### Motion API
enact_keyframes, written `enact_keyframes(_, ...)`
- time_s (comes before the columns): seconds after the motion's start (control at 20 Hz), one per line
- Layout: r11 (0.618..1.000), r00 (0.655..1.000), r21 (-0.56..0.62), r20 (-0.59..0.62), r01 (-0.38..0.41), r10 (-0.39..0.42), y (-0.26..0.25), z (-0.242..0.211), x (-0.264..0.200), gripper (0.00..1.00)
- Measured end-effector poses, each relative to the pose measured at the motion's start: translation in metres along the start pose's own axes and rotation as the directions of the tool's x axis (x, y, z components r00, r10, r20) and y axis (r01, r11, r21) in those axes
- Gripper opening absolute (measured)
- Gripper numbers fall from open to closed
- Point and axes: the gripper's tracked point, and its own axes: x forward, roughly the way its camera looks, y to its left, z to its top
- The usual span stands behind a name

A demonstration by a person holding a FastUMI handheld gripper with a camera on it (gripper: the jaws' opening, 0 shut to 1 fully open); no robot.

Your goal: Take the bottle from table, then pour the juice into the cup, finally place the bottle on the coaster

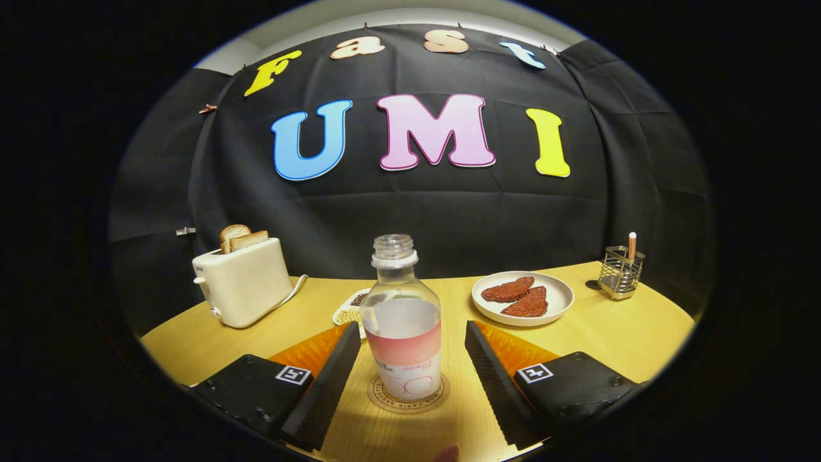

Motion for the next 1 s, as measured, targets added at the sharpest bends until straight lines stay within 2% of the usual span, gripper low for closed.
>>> enact_keyframes(0.65, 0.997, 0.997, -0.061, 0.074, 0.04, -0.036, -0.026, 0.097, -0.109, 1.0)
enact_keyframes(1.0, 0.995, 0.992, -0.072, 0.112, 0.065, -0.057, -0.038, 0.143, -0.147, 1.0)
